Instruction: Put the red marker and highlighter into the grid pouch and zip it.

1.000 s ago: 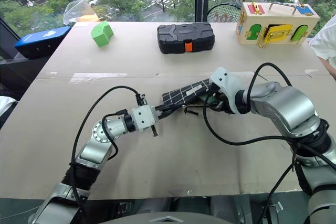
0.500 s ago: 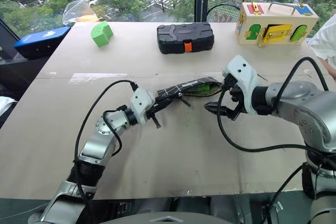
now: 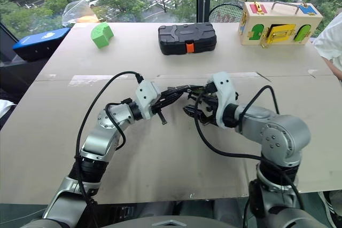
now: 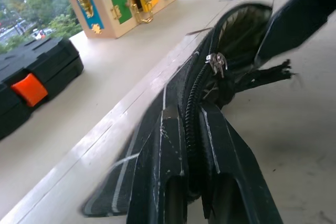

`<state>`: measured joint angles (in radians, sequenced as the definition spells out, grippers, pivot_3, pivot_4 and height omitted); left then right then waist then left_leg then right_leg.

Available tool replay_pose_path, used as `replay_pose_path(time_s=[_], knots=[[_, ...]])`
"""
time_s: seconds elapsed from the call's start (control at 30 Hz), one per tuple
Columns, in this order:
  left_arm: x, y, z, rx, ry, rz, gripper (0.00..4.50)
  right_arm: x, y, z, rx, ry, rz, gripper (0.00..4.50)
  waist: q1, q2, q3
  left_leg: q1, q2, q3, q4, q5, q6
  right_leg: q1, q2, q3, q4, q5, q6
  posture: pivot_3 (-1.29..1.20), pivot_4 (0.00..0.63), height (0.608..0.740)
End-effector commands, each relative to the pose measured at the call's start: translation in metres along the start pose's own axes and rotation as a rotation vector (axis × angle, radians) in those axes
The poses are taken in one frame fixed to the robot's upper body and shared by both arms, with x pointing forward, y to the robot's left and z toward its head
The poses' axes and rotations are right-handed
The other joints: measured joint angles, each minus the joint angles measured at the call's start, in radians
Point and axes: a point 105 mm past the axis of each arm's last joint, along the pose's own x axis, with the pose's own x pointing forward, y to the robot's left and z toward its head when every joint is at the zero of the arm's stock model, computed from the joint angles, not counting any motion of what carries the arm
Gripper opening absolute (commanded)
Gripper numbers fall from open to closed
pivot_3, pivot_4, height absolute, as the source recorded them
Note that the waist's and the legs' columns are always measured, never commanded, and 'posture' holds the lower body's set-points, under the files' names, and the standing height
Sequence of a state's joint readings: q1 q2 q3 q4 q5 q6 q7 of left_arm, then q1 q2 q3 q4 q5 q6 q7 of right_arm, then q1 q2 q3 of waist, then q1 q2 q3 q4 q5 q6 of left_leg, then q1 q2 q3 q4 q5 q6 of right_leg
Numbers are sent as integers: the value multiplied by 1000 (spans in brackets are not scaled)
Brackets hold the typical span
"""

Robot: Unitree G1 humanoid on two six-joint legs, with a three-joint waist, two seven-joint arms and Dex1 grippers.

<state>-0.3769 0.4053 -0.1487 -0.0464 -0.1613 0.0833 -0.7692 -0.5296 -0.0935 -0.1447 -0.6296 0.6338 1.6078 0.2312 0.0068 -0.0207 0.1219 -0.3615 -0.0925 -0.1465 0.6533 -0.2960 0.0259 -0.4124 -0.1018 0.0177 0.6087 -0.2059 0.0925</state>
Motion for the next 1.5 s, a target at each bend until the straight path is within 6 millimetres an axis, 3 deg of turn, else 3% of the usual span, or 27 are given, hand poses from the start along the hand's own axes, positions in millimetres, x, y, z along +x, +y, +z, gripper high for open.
replay_pose_path(time_s=[0.03,0.13,0.27,0.5,0.9,0.97,1.33,1.43,1.5], knots=[[-2,3,16,31,-42,20,0,-4,8,15,-16,-77,14,3665,0,0,0,0,0,0,0,0,0,0,0,0,0,0,0,0,150,740],[-3,8,15,15,-29,47,0,-16,9,33,-29,-171,16,3665,1,0,0,0,0,0,0,0,0,0,0,0,0,0,0,0,150,740],[-4,10,15,1,-22,55,0,-24,14,18,-77,-117,65,3665,2,0,0,0,0,0,0,0,0,0,0,-1,0,0,0,0,150,740],[-3,9,18,-3,-26,45,0,-6,10,0,15,-69,10,3665,-20,1,0,1,0,1,0,0,0,0,0,0,1,0,0,0,150,740],[-3,5,17,-2,-24,23,0,14,5,13,63,-205,-23,3665,-21,1,0,1,0,0,0,0,0,0,0,0,1,0,0,0,150,740],[-3,4,16,0,-23,18,0,17,6,13,56,-207,-18,2830,-21,1,0,1,0,0,0,0,0,0,1,0,1,0,0,0,150,740],[-5,-3,17,4,-28,-3,0,25,7,21,75,-276,-18,2830,-21,1,0,1,0,0,0,0,0,0,1,0,1,0,0,0,150,740],[-5,-4,17,6,-29,-7,0,27,7,21,80,-280,-20,1957,-21,2,0,1,0,0,0,0,0,0,1,0,1,0,0,0,150,740],[-5,-4,17,8,-29,-9,0,27,7,21,81,-280,-20,1023,-21,2,0,1,0,0,0,0,0,0,1,0,1,0,0,0,150,740]])
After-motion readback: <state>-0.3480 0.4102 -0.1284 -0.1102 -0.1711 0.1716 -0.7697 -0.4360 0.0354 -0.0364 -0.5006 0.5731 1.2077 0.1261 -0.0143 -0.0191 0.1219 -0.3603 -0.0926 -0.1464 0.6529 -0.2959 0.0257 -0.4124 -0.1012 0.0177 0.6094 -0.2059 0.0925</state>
